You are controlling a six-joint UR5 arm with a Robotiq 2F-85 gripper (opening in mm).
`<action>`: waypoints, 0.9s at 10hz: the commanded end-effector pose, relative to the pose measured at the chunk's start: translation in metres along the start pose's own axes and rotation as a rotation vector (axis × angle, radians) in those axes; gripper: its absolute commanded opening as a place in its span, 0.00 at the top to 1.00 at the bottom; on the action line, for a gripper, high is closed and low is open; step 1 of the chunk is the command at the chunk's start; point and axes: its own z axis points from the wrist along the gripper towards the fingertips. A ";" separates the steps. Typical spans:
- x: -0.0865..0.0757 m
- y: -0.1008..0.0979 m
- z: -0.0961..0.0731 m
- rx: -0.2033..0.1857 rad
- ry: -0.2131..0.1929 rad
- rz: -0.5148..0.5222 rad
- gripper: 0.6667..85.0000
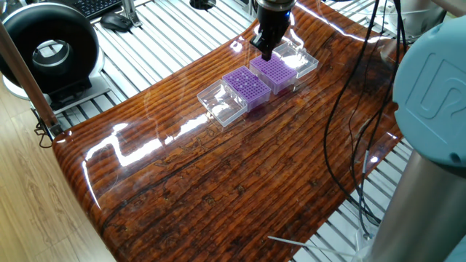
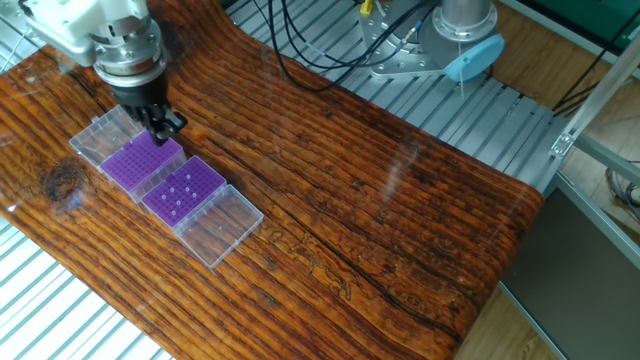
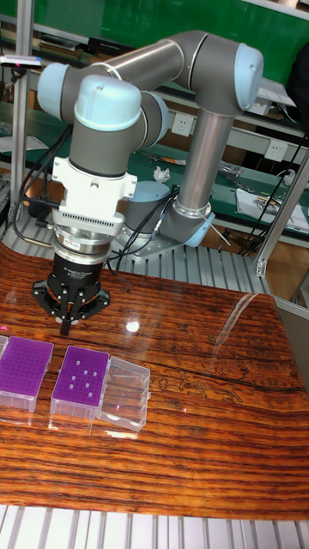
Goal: Transfer all small pipette tips from one holder to another
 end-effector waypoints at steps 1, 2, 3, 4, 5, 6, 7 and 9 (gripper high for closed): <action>-0.004 -0.004 -0.001 0.013 -0.016 0.067 0.99; -0.007 -0.003 -0.001 0.007 -0.027 0.074 0.99; -0.007 0.002 -0.001 -0.012 -0.029 0.092 0.99; -0.008 0.007 -0.001 -0.032 -0.028 0.107 1.00; -0.008 0.014 -0.001 -0.058 -0.027 0.121 1.00; -0.008 0.018 -0.002 -0.074 -0.026 0.127 1.00; -0.005 0.017 -0.001 -0.072 -0.016 0.127 1.00; -0.004 0.021 -0.002 -0.087 -0.012 0.101 0.98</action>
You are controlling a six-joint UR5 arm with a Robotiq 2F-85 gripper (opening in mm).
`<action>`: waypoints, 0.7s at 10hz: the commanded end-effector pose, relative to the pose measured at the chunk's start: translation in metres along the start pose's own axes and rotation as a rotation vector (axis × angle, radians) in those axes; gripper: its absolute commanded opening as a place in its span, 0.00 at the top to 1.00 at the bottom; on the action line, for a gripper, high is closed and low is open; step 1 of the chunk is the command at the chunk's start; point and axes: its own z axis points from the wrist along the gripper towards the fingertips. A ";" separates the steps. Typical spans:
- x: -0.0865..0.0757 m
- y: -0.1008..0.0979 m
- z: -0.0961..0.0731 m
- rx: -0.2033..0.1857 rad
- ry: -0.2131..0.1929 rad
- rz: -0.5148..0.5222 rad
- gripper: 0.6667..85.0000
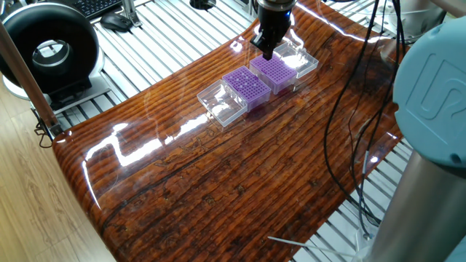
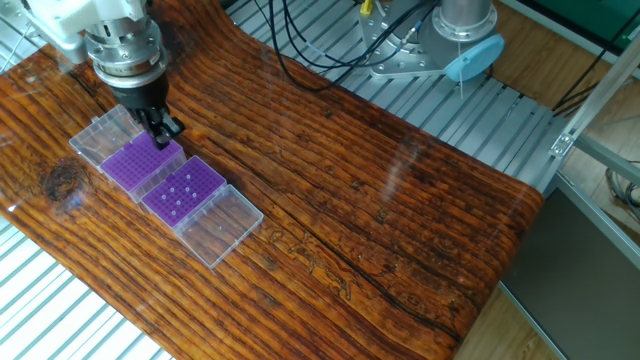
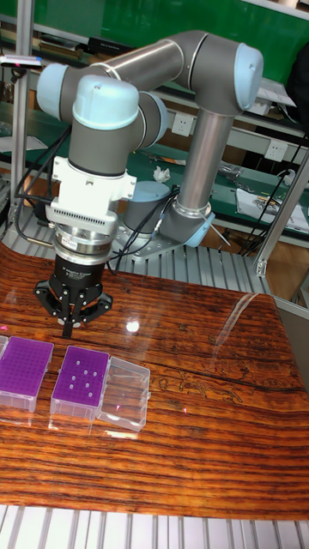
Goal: Transfer all small pipette tips from one holder to another
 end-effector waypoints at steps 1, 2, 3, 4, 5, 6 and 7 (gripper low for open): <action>0.002 0.010 -0.001 -0.043 0.008 -0.026 0.85; 0.003 0.011 -0.001 -0.046 0.012 -0.027 0.83; 0.005 0.013 0.001 -0.056 0.025 -0.039 0.75; 0.007 0.012 0.005 -0.061 0.039 -0.065 0.65; 0.008 0.016 0.011 -0.078 0.039 -0.067 0.60; 0.010 0.016 0.015 -0.072 0.043 -0.075 0.55; 0.011 0.017 0.020 -0.072 0.042 -0.081 0.53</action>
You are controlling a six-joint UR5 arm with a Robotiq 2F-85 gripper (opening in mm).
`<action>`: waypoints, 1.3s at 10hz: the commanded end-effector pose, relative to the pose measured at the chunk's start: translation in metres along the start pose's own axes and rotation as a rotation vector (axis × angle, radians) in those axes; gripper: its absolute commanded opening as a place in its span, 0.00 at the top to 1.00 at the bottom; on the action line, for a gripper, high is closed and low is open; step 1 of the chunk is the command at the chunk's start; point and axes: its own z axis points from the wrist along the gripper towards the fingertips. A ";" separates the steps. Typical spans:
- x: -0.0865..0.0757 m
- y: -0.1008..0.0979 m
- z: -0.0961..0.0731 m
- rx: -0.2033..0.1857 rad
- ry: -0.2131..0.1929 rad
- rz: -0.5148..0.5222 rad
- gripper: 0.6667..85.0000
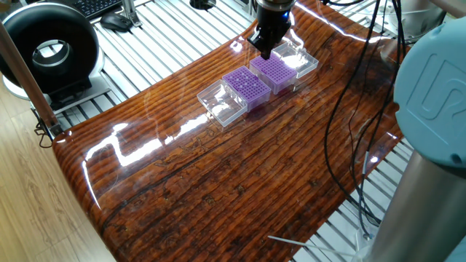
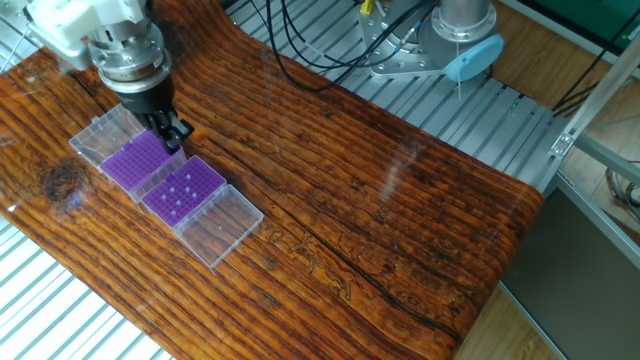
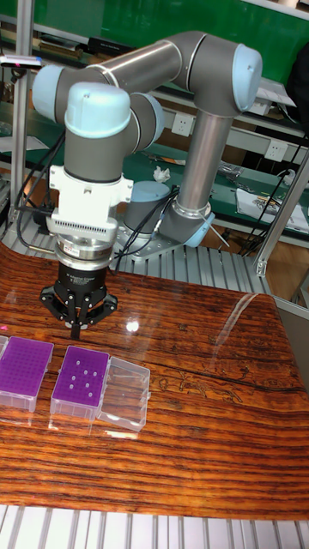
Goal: Transfer all small pipette tips from one holder to another
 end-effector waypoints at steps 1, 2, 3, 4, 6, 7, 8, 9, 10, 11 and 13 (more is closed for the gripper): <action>0.004 0.001 0.014 -0.010 0.006 -0.038 0.51; 0.005 -0.001 0.017 -0.004 0.006 -0.044 0.47; 0.006 -0.001 0.019 0.002 0.008 -0.044 0.46; 0.009 -0.002 0.020 0.005 0.019 -0.046 0.45; 0.009 0.003 0.023 -0.001 0.017 -0.041 0.45; 0.008 0.002 0.025 -0.001 0.015 -0.041 0.45; 0.006 0.003 0.029 -0.006 0.007 -0.042 0.46; 0.005 0.004 0.034 -0.008 -0.002 -0.042 0.46; 0.004 0.003 0.036 -0.004 -0.002 -0.039 0.47; 0.003 0.002 0.038 -0.001 -0.002 -0.039 0.48; 0.001 0.004 0.044 0.004 -0.011 -0.032 0.49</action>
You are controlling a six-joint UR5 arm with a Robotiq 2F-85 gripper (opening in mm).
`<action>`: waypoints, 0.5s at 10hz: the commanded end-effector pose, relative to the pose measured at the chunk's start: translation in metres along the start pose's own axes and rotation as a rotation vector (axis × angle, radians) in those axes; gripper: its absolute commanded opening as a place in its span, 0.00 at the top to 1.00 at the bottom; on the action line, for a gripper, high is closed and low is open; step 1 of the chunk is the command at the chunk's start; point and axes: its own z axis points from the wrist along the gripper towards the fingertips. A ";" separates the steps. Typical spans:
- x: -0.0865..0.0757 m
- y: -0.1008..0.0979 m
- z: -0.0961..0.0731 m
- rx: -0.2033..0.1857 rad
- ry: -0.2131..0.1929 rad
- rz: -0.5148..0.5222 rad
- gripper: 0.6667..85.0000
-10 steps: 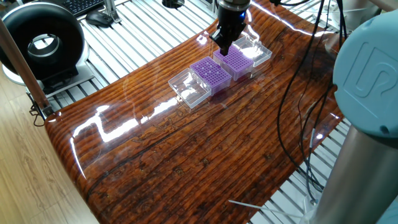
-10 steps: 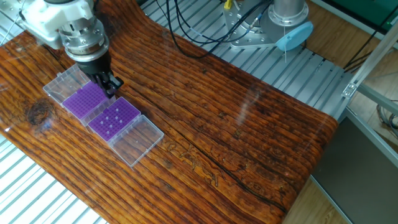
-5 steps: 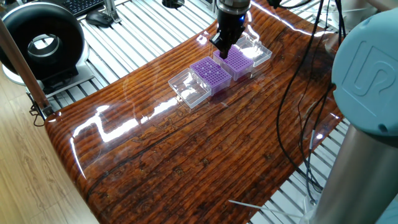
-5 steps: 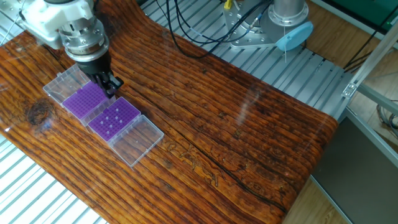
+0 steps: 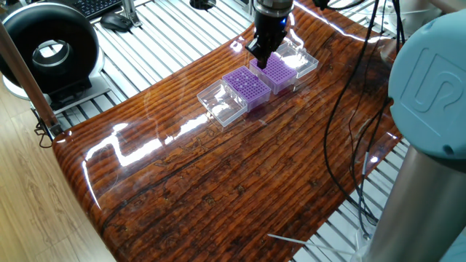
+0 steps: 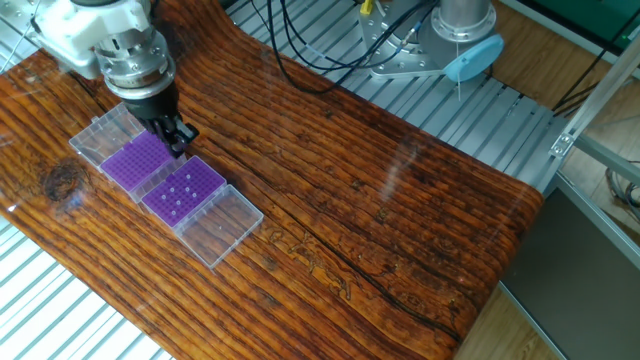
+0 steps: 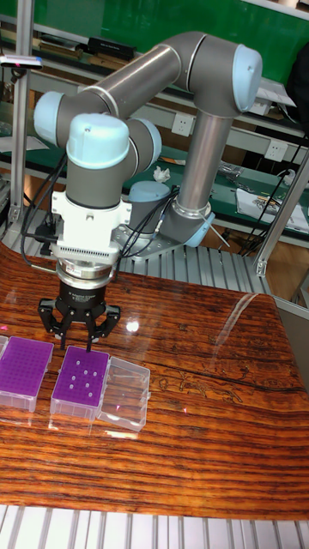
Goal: Transfer all small pipette tips from one holder to another
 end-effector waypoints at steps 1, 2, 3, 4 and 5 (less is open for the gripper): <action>-0.005 0.003 0.008 -0.002 -0.015 0.014 0.49; -0.006 0.003 0.010 0.000 -0.019 0.015 0.49; -0.007 0.004 0.011 0.000 -0.022 0.015 0.50; -0.007 0.005 0.013 0.001 -0.025 0.020 0.51; -0.007 0.007 0.015 0.003 -0.030 0.026 0.52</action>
